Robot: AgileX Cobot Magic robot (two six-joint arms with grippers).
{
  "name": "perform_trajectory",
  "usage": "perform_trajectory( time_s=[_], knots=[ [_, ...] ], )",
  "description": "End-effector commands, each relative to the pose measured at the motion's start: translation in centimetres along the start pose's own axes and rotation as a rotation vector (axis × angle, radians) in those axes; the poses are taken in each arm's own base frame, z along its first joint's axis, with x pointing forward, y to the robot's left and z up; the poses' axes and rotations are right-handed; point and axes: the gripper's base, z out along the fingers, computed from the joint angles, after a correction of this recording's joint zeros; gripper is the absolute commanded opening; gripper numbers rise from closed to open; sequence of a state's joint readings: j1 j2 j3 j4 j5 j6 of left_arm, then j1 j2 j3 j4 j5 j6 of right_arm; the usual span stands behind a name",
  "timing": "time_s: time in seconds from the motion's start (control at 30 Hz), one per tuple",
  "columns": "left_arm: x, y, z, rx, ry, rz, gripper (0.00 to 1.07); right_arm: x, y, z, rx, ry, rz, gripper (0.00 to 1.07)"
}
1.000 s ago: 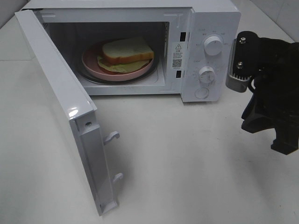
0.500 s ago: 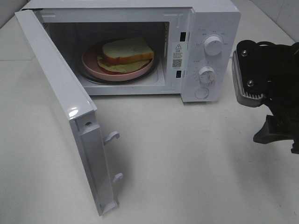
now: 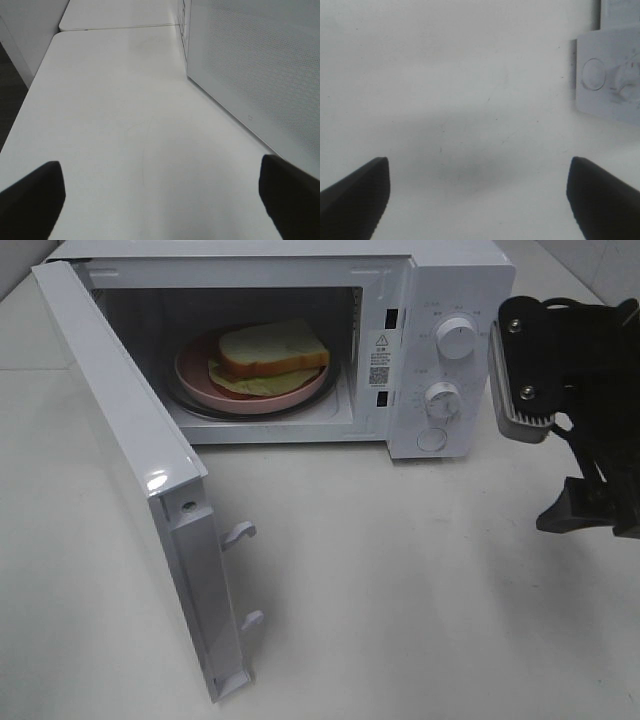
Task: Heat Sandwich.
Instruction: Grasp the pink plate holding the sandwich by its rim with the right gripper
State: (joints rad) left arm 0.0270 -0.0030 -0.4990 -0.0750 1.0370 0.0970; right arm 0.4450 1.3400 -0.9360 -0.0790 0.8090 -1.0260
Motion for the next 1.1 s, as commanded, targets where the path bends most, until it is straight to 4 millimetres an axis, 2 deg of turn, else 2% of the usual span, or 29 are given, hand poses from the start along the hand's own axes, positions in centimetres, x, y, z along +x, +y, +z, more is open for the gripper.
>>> perform_trajectory(
  time_s=[0.03, 0.1, 0.23, 0.4, 0.67, 1.1],
  knots=[
    [0.2, -0.1, -0.3, 0.003, -0.031, -0.007, 1.03, -1.4, -0.8, 0.1, 0.009, 0.014, -0.06, 0.91],
    [0.2, -0.1, -0.3, 0.003, -0.031, -0.007, 1.03, -1.8, -1.1, 0.1, 0.013, 0.012, -0.071, 0.91],
    [0.2, -0.1, -0.3, 0.003, -0.031, -0.007, 1.03, -4.4, -2.7, 0.3, 0.038, -0.009, -0.124, 0.89],
    [0.2, -0.1, -0.3, 0.003, -0.031, -0.007, 1.03, -5.6, -3.4, 0.6, 0.043, -0.021, -0.142, 0.89],
    [0.2, -0.1, -0.3, 0.003, -0.031, -0.007, 1.03, -9.0, -5.5, 2.3, 0.067, -0.041, -0.191, 0.87],
    [0.2, -0.1, -0.3, 0.003, -0.031, -0.007, 1.03, -12.3, -7.9, 4.6, 0.117, -0.081, -0.21, 0.86]
  ],
)
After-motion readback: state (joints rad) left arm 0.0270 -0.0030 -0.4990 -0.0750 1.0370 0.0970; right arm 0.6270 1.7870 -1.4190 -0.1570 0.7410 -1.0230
